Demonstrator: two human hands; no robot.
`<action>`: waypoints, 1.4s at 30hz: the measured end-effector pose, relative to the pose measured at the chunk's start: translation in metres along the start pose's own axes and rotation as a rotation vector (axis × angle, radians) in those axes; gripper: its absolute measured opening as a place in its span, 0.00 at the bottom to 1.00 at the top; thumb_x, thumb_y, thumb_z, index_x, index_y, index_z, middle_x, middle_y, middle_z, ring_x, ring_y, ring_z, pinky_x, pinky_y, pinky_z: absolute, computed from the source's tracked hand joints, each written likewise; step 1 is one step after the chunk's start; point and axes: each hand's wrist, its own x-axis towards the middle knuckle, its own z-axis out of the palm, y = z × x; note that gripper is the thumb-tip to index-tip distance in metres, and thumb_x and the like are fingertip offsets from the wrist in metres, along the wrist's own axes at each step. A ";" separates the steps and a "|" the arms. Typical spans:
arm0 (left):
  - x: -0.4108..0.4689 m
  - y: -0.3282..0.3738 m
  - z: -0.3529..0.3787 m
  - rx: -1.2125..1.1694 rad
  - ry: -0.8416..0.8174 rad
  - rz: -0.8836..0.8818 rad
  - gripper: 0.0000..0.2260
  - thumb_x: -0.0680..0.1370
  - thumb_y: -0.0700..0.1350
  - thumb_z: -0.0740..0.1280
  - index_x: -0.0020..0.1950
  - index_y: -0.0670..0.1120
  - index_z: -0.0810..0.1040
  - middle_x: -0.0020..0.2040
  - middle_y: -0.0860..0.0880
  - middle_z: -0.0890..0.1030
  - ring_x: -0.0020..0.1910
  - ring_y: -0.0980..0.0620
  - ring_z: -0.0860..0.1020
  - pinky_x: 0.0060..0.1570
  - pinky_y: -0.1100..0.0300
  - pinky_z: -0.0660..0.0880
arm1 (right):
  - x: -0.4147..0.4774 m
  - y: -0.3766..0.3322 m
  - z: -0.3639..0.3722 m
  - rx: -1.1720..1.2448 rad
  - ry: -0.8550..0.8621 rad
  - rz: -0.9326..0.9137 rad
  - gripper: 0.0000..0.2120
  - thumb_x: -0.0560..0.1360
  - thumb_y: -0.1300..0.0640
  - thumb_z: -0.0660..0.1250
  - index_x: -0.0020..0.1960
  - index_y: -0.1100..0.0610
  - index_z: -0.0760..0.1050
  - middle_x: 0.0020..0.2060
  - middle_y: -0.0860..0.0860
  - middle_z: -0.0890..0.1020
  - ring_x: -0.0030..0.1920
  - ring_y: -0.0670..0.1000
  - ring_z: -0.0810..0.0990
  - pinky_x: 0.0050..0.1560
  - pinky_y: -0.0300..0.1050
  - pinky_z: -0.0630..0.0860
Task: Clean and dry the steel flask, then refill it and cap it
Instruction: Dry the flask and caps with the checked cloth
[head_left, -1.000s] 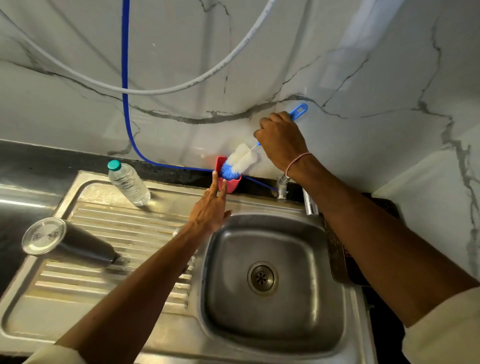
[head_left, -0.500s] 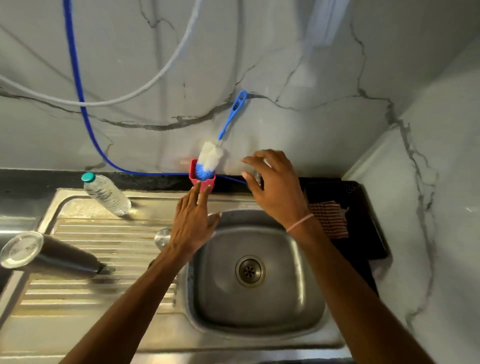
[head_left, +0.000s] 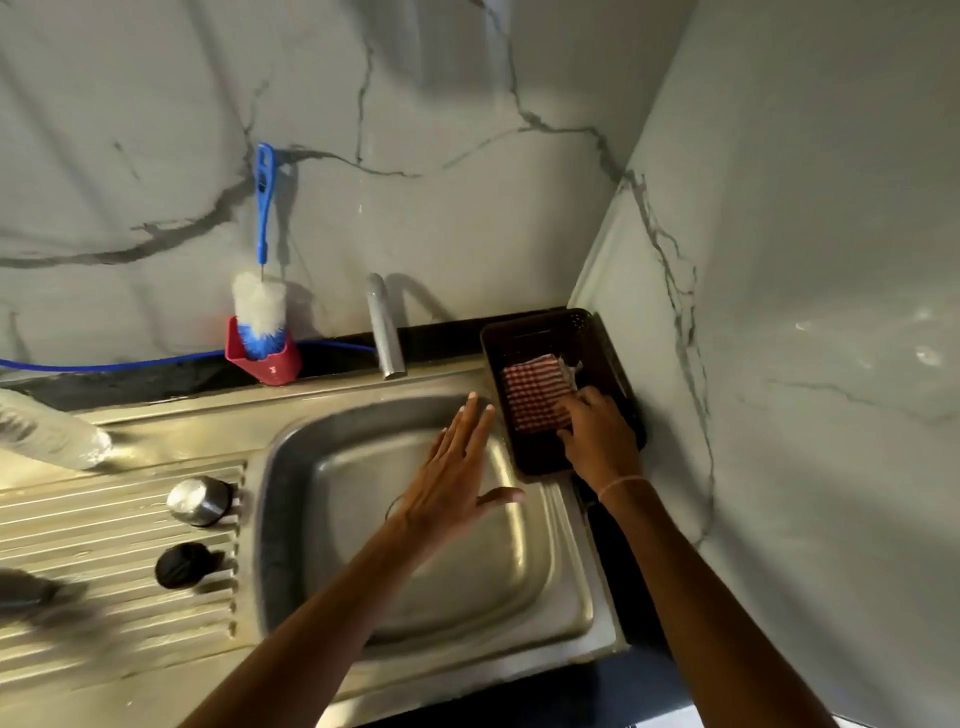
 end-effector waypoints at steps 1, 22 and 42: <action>0.007 0.004 0.004 0.021 -0.023 0.015 0.56 0.73 0.75 0.63 0.84 0.44 0.40 0.84 0.43 0.38 0.83 0.45 0.40 0.80 0.53 0.45 | 0.009 0.005 0.000 -0.038 -0.040 -0.047 0.18 0.73 0.64 0.73 0.62 0.58 0.78 0.62 0.55 0.77 0.61 0.58 0.75 0.56 0.51 0.78; 0.027 0.031 0.003 -0.210 -0.069 -0.079 0.36 0.84 0.43 0.62 0.84 0.43 0.42 0.84 0.45 0.41 0.82 0.51 0.40 0.82 0.47 0.51 | 0.053 0.019 -0.017 0.079 0.073 -0.170 0.08 0.76 0.65 0.67 0.53 0.55 0.78 0.46 0.54 0.84 0.47 0.57 0.83 0.38 0.40 0.72; -0.058 0.039 -0.110 -0.778 0.303 -0.276 0.09 0.85 0.38 0.61 0.56 0.45 0.80 0.46 0.54 0.85 0.48 0.65 0.83 0.50 0.63 0.79 | -0.033 -0.122 -0.127 0.635 -0.090 -0.377 0.07 0.79 0.65 0.67 0.53 0.58 0.83 0.45 0.48 0.85 0.48 0.39 0.83 0.52 0.30 0.75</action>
